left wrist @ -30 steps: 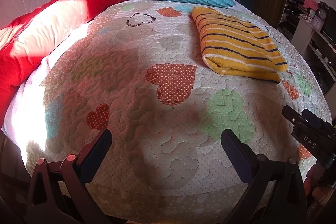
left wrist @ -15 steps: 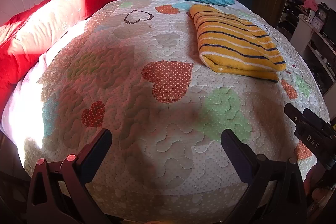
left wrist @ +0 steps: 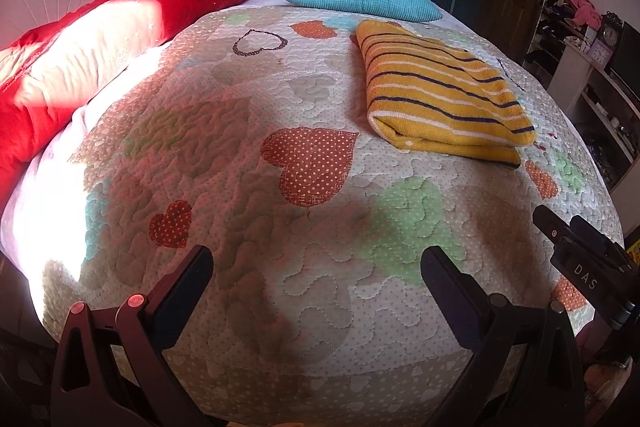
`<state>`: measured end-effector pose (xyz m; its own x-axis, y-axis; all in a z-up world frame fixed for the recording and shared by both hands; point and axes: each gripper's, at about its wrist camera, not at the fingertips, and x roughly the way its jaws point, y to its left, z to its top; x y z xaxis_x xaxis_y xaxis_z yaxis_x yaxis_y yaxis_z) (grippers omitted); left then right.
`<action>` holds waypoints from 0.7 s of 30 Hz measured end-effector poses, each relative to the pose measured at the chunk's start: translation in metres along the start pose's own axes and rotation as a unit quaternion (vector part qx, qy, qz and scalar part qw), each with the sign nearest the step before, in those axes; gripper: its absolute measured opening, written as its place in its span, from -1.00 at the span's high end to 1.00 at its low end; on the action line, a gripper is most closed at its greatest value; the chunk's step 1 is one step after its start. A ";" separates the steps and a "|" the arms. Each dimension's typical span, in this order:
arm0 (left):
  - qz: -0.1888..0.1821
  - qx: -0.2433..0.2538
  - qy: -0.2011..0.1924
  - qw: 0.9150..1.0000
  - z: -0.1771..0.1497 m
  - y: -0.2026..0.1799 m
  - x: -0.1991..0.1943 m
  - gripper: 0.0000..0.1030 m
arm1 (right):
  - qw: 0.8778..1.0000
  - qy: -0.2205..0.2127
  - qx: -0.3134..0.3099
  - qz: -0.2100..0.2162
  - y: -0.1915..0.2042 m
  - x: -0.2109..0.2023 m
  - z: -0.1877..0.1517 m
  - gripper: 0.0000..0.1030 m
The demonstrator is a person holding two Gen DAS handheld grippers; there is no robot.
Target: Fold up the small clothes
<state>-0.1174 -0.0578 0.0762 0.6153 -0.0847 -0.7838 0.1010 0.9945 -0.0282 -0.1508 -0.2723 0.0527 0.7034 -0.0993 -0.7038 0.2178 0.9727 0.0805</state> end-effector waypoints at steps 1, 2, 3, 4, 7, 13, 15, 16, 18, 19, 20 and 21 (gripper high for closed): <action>0.003 0.004 -0.001 1.000 0.000 -0.001 0.000 -1.00 | 1.000 0.000 0.001 0.000 0.000 0.000 0.000 -0.55; 0.005 0.007 -0.002 1.000 -0.001 -0.002 0.000 -1.00 | 1.000 0.000 0.001 0.000 0.000 0.000 0.000 -0.55; 0.005 0.009 -0.002 1.000 -0.001 -0.003 -0.001 -1.00 | 1.000 0.000 0.000 0.001 0.001 0.001 0.000 -0.55; 0.003 0.009 -0.001 1.000 -0.001 -0.004 -0.001 -1.00 | 1.000 -0.001 -0.001 0.001 0.001 0.001 0.001 -0.55; 0.000 0.011 0.002 1.000 -0.002 -0.005 0.001 -1.00 | 1.000 -0.005 0.000 0.001 0.001 0.000 0.001 -0.56; -0.009 0.007 0.007 1.000 -0.003 -0.004 0.004 -1.00 | 1.000 -0.001 0.000 0.000 0.001 0.002 0.000 -0.57; -0.014 0.004 0.011 1.000 -0.003 -0.003 0.006 -1.00 | 1.000 -0.001 -0.002 0.000 0.003 0.002 0.000 -0.57; -0.015 0.002 0.013 1.000 -0.004 -0.002 0.007 -1.00 | 1.000 -0.001 -0.003 -0.001 0.003 0.003 -0.001 -0.57; -0.015 0.000 0.017 1.000 -0.004 -0.002 0.009 -1.00 | 1.000 -0.002 -0.008 -0.003 0.005 0.003 -0.002 -0.58; -0.015 0.000 0.018 1.000 -0.005 -0.002 0.010 -1.00 | 1.000 -0.002 -0.010 -0.003 0.006 0.003 -0.002 -0.58; -0.016 0.000 0.019 1.000 -0.005 -0.002 0.010 -1.00 | 1.000 -0.003 -0.012 -0.004 0.007 0.003 -0.002 -0.58; -0.016 0.000 0.020 1.000 -0.005 -0.002 0.011 -1.00 | 1.000 -0.003 -0.013 -0.005 0.007 0.003 -0.002 -0.58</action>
<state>-0.1152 -0.0607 0.0645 0.5791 -0.1143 -0.8072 0.1210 0.9912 -0.0536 -0.1490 -0.2649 0.0496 0.7054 -0.1097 -0.7003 0.2072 0.9767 0.0557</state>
